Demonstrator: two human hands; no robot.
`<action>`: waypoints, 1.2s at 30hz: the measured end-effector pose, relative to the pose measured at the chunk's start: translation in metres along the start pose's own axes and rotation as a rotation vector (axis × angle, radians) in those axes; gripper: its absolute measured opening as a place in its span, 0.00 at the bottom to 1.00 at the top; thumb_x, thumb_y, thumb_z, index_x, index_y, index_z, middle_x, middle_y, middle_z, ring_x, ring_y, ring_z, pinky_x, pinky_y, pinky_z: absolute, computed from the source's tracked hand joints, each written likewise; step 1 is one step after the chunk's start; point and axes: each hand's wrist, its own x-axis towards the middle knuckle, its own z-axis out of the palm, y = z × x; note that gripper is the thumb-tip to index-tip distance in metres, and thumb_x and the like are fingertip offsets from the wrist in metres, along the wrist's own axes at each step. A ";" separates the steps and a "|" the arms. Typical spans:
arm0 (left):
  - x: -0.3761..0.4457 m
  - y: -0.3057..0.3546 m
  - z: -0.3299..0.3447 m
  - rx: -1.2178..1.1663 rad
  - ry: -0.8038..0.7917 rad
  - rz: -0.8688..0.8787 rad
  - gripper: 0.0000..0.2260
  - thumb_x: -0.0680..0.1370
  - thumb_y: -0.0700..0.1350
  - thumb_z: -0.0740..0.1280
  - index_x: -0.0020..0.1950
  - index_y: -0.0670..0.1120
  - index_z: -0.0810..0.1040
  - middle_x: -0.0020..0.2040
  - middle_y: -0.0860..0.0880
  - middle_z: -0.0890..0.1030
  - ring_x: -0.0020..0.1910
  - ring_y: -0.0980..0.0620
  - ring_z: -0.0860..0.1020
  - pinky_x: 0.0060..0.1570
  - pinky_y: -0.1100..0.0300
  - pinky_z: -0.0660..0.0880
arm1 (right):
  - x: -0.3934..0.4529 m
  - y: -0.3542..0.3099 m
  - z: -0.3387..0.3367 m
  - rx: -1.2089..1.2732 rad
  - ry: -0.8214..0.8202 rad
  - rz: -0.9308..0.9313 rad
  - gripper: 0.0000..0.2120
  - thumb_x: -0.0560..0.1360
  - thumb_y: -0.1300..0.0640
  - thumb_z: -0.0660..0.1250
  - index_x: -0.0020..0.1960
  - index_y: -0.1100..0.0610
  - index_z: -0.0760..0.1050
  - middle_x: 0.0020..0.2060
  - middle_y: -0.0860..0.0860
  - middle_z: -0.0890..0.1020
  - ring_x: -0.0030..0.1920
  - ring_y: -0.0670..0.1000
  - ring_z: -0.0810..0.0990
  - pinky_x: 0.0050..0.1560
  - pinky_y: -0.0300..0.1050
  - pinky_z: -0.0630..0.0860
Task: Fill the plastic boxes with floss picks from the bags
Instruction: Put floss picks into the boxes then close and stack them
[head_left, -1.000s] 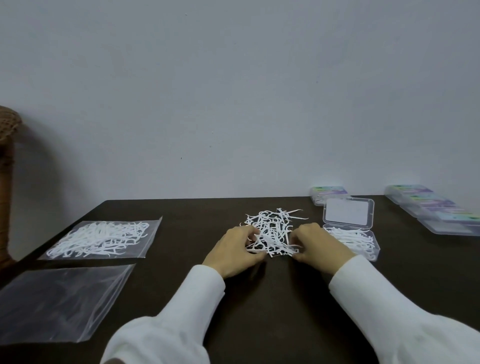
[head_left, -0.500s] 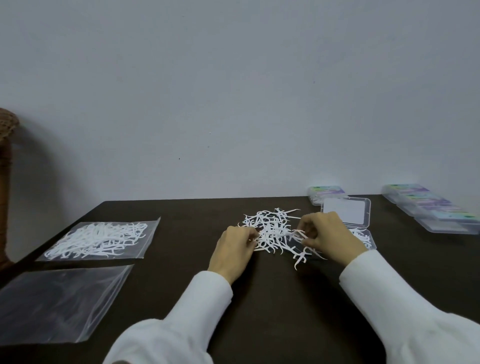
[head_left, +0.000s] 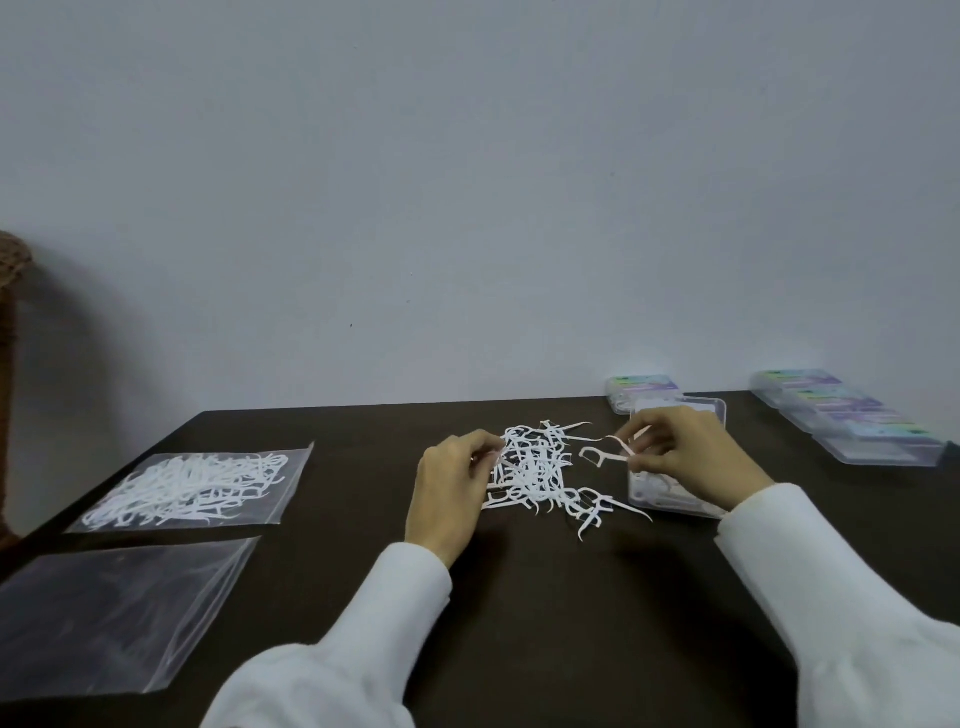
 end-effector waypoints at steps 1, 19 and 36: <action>0.000 0.001 0.001 -0.028 0.012 -0.001 0.07 0.77 0.40 0.68 0.52 0.49 0.82 0.46 0.52 0.82 0.44 0.60 0.79 0.48 0.70 0.74 | 0.000 0.002 -0.003 0.021 0.011 0.001 0.12 0.67 0.70 0.72 0.45 0.55 0.79 0.39 0.55 0.84 0.40 0.47 0.82 0.39 0.23 0.72; 0.033 0.063 0.057 -0.627 0.102 -0.212 0.07 0.73 0.34 0.70 0.45 0.45 0.82 0.39 0.51 0.83 0.38 0.62 0.81 0.42 0.71 0.75 | 0.000 0.053 -0.021 -0.129 0.066 -0.010 0.10 0.70 0.66 0.70 0.47 0.53 0.82 0.41 0.47 0.82 0.44 0.44 0.81 0.54 0.41 0.77; 0.046 0.105 0.122 -1.003 -0.095 -0.470 0.08 0.75 0.33 0.68 0.49 0.44 0.79 0.44 0.48 0.82 0.47 0.52 0.81 0.51 0.60 0.78 | -0.005 0.077 -0.043 0.227 0.073 0.118 0.03 0.72 0.57 0.70 0.45 0.52 0.78 0.41 0.50 0.82 0.43 0.47 0.81 0.38 0.33 0.76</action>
